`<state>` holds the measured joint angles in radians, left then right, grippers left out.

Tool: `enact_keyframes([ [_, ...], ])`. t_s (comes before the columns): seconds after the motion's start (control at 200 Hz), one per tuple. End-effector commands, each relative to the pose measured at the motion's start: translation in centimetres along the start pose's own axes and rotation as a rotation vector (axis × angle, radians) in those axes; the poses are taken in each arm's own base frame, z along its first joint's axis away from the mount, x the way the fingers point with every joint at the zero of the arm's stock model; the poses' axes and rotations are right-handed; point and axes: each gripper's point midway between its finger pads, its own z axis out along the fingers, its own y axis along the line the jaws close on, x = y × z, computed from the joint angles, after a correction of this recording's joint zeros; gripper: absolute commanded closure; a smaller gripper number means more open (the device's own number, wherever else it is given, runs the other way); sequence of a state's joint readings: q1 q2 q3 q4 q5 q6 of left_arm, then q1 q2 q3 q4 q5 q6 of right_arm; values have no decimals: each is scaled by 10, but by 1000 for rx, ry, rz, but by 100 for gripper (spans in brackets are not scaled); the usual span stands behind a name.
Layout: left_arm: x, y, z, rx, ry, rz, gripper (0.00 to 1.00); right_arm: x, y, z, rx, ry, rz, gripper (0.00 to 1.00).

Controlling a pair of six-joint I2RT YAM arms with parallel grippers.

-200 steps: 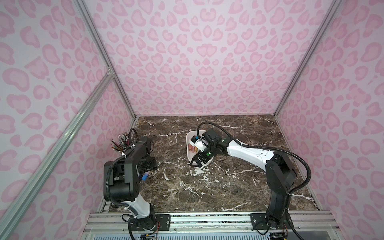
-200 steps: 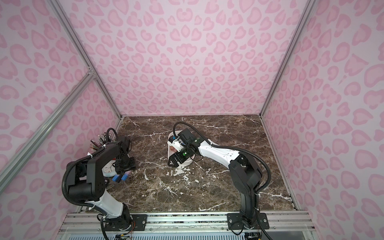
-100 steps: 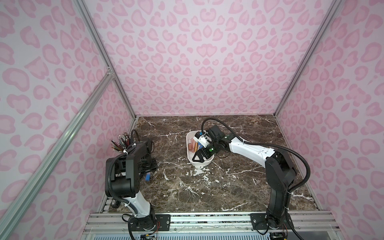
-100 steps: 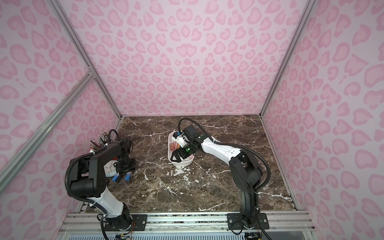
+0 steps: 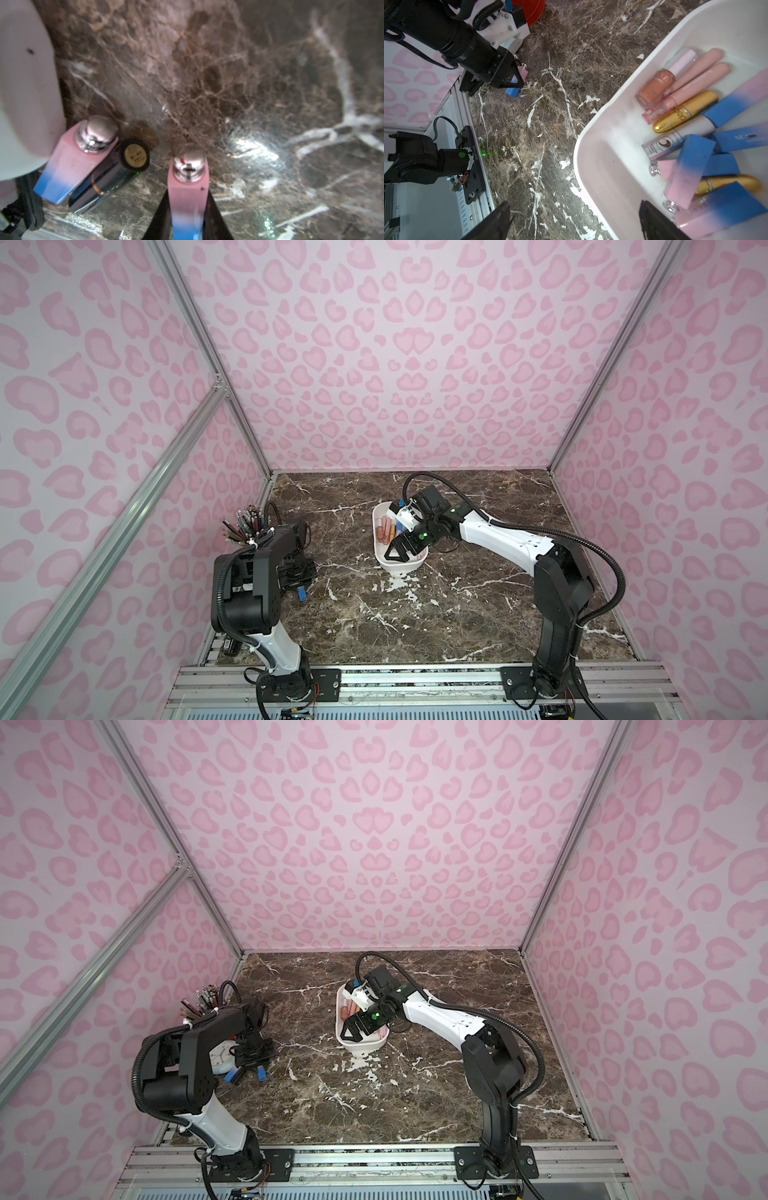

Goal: Put the lipstick into the storage box
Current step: Pick up the lipstick at the center of the board, then place the lipstick in the storage box.

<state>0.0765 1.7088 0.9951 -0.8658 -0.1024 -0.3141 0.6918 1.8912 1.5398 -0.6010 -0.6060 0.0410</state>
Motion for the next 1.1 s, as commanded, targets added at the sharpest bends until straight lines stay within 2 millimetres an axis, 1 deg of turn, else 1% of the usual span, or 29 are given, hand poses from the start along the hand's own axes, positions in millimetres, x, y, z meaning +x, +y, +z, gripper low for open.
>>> enact_keyframes([
  [0.0, -2, -5, -5, 19, -23, -10, 83, 2, 0, -8, 26, 21, -9, 1],
  [0.09, -6, -7, -11, 33, -48, -17, 89, -1, 4, -14, 36, 27, -10, 1],
  [0.245, -12, -16, -17, 68, -72, -16, 90, -5, 12, -19, 62, 55, -19, 1],
  [0.31, -16, -20, -23, 85, -91, -19, 90, -8, 16, -20, 72, 63, -25, 1],
  [0.425, -22, -32, -40, 128, -126, -3, 91, -12, 21, -20, 84, 80, -30, 1],
  [0.525, -28, -45, -58, 148, -161, 28, 91, -17, 25, -21, 97, 76, -30, 1],
  [0.63, -35, -60, -76, 164, -192, 61, 91, -17, 27, -24, 99, 58, -12, 1],
  [0.71, -41, -76, -89, 187, -210, 88, 91, -15, 29, -29, 105, 28, -1, 1],
  [0.805, -47, -101, -101, 211, -231, 130, 91, -1, 26, -34, 128, 27, 20, 1],
  [0.83, -46, -107, -100, 208, -225, 142, 91, 3, 24, -36, 136, 26, 27, 1],
  [0.84, -50, -111, -107, 218, -243, 146, 91, 4, 24, -36, 138, 26, 29, 1],
  [0.85, -51, -115, -109, 221, -247, 152, 91, 6, 24, -37, 142, 25, 30, 1],
  [0.93, -52, -140, -113, 226, -249, 193, 91, 18, 22, -45, 161, 5, 48, 1],
  [0.945, -52, -145, -113, 227, -245, 201, 91, 17, 24, -48, 163, -7, 48, 1],
  [0.955, -52, -149, -113, 228, -245, 206, 92, 26, 21, -45, 166, 10, 58, 1],
  [0.975, -51, -155, -114, 228, -244, 217, 92, 32, 20, -46, 168, 13, 66, 1],
  [1.095, -48, -196, -117, 228, -244, 283, 92, 55, 20, -55, 174, -4, 97, 1],
])
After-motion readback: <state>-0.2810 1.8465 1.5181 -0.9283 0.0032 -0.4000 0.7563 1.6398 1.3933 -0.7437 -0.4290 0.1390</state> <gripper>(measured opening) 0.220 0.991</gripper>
